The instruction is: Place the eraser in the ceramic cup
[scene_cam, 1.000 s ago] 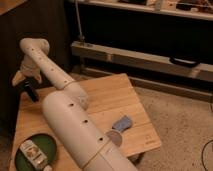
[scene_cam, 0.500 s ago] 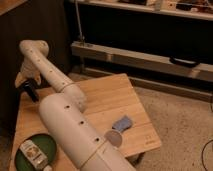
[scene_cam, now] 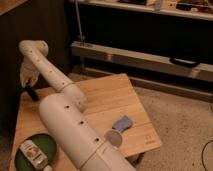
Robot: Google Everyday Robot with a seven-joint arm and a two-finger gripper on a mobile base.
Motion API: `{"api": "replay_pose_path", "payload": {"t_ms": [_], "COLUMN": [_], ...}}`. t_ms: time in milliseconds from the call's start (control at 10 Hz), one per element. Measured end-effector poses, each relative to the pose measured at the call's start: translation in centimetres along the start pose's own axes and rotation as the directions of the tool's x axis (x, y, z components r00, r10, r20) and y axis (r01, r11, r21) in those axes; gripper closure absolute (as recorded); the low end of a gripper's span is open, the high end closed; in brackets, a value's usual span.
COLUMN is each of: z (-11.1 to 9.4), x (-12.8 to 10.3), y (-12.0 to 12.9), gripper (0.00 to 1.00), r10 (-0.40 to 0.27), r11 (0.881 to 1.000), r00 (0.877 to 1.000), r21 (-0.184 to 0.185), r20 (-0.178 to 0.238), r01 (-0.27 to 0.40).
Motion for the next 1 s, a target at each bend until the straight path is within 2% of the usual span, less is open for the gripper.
{"api": "replay_pose_path", "payload": {"t_ms": [400,500,600,700,800,1000], "z": [0.0,-0.1,-0.5,-1.5,-2.4,-4.9], "x": [0.0,0.0,0.1,0.1,0.1,-0.3], "y": [0.0,0.0,0.3,0.2,0.1,-0.5], "gripper": [1.0,1.0,1.0,1.0,1.0,1.0], "r10": [0.0,0.004,0.005,0.007,0.007,0.006], "r11": [1.0,1.0,0.996,0.994,0.994,0.997], "r00": [1.0,1.0,1.0,1.0,1.0,0.999], "r21": [-0.001,-0.019,-0.084,-0.108,-0.106,-0.078], "r20": [0.0,0.001,-0.005,-0.016,-0.025,-0.042], "r01": [0.0,-0.004,-0.006,-0.009,-0.01,-0.009]}}
